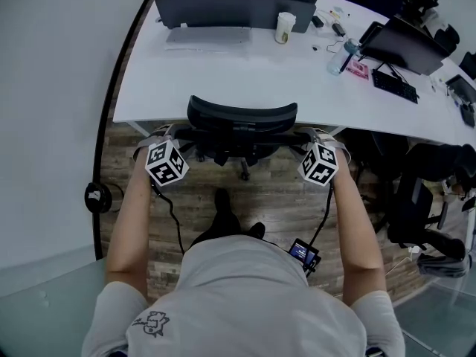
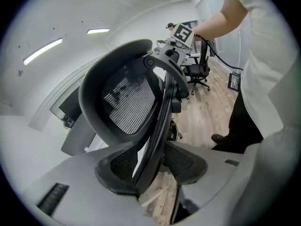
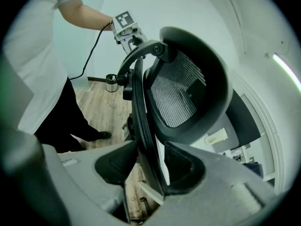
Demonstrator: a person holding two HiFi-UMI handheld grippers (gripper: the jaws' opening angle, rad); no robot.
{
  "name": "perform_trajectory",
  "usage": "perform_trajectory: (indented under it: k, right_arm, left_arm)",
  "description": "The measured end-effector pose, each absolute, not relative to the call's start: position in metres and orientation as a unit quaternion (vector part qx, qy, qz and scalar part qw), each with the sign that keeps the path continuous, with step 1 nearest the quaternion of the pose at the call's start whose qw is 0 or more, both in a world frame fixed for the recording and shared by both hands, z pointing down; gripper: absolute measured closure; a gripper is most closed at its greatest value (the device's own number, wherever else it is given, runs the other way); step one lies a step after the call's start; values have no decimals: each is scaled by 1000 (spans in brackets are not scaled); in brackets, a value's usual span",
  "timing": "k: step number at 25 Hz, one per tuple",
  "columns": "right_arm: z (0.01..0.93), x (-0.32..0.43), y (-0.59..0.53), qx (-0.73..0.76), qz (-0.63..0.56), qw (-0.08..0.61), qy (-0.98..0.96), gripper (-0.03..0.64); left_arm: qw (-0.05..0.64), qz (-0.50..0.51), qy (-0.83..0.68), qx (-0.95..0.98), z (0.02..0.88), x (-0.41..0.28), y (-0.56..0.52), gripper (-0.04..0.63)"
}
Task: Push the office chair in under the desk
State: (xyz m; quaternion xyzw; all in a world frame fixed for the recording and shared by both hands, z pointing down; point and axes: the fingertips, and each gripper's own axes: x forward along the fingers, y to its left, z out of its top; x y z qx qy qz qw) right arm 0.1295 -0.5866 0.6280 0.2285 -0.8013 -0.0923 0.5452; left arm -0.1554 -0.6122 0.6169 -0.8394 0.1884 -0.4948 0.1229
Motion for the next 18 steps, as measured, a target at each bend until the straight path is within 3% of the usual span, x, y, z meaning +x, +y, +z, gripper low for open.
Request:
perform_trajectory:
  k: [10,18]
  right_arm:
    - [578,119,-571,275,-68,485,-827,440]
    - [521,100,-546,324,-64,383,-863,516]
  left_arm:
    - [69,-392,226,-889,559,-120,-583,417]
    - [-5,-255,258,-932,498,-73,-547,418]
